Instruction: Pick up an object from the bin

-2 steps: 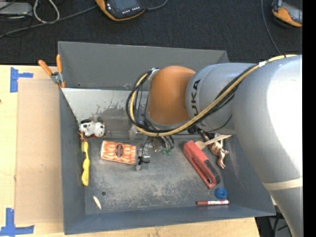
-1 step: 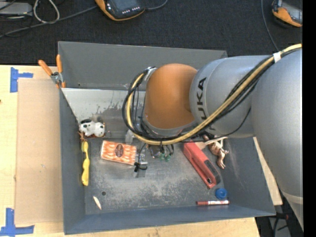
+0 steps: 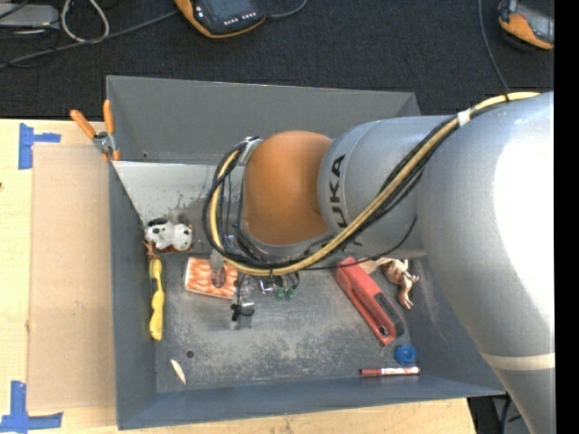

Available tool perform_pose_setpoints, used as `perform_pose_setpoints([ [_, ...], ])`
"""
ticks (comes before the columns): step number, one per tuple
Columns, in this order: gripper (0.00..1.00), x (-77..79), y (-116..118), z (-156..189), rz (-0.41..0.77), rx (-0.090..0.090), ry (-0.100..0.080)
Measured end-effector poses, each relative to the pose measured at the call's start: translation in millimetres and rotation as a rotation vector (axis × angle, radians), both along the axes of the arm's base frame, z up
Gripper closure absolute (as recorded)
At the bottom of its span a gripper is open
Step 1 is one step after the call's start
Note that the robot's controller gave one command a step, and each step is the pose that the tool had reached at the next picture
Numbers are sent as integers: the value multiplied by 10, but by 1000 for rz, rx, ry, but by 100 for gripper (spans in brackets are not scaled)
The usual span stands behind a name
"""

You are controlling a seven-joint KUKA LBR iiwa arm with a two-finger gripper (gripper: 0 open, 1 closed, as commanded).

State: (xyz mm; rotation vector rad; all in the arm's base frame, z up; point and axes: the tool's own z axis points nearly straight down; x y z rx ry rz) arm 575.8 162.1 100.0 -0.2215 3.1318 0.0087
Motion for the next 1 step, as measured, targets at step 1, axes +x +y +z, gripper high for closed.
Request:
perform_pose_setpoints([
  [1,100,19,29,-305,-138,5,-6],
])
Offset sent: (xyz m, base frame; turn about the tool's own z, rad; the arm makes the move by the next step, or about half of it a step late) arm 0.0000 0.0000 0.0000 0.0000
